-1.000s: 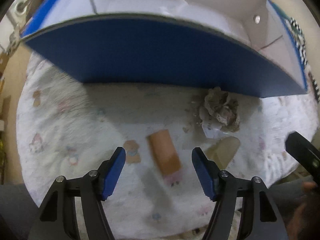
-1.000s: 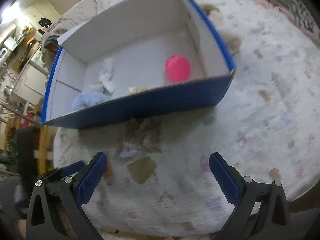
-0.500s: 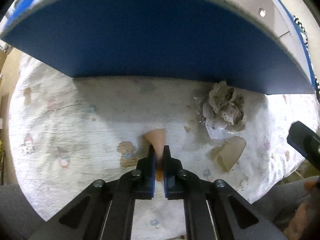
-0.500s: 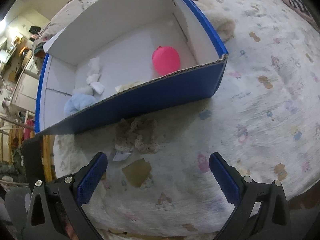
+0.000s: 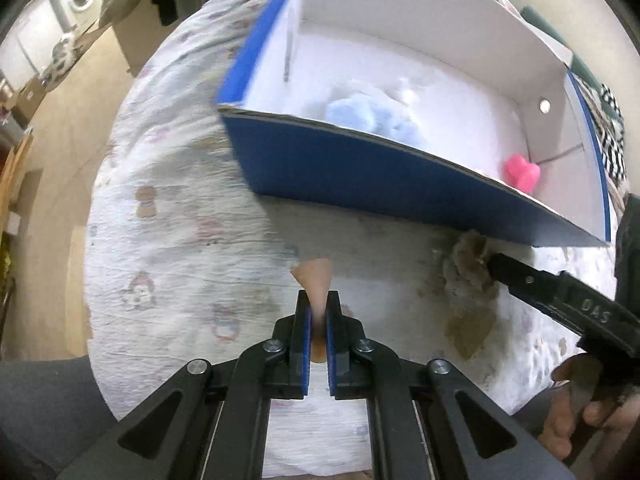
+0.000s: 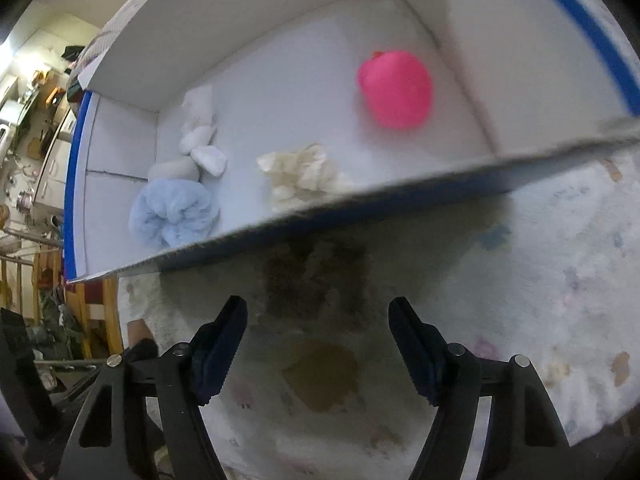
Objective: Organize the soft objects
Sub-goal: 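Grasp the tan cardboard tube with the left tool while the right tool grasps the beige lace scrunchie, then carry the tan tube and beige scrunchie over the box with both tools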
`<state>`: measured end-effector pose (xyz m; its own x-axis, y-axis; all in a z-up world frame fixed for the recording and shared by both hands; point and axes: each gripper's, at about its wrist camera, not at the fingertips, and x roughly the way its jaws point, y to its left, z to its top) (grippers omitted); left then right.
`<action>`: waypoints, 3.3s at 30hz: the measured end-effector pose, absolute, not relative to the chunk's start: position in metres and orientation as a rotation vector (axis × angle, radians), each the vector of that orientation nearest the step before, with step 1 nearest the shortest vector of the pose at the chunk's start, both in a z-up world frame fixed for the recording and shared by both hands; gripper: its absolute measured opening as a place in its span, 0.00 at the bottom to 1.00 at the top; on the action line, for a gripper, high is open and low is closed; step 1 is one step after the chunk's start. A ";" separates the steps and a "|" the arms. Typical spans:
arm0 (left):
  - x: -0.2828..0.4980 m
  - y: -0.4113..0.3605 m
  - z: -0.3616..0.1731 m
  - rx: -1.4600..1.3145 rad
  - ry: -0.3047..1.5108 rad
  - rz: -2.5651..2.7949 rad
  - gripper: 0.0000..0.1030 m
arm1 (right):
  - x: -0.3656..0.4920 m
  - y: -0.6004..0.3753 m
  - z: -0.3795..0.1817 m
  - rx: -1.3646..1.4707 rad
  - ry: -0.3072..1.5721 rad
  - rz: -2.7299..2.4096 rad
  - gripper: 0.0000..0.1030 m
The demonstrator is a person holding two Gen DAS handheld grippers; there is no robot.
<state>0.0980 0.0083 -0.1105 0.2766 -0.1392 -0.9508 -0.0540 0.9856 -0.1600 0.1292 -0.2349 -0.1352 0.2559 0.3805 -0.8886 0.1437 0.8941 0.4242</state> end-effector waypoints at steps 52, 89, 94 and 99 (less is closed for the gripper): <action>0.062 0.023 -0.065 -0.081 1.057 0.094 0.06 | 0.053 -0.241 -0.050 0.356 1.052 0.271 0.16; 0.142 -0.028 0.000 0.095 0.927 -0.045 0.06 | 0.122 -0.240 0.017 0.154 0.739 0.257 0.16; 0.158 -0.033 0.003 0.115 0.912 -0.046 0.06 | 0.136 -0.237 0.016 0.136 0.739 0.256 0.16; 0.177 -0.039 -0.006 0.130 0.919 -0.052 0.06 | 0.155 -0.238 0.008 0.118 0.756 0.239 0.16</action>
<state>0.1771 -0.0395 -0.0059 0.6062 0.0105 -0.7952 0.1001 0.9909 0.0895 0.1550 -0.2379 0.0080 0.7019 0.2568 -0.6644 -0.1722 0.9663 0.1916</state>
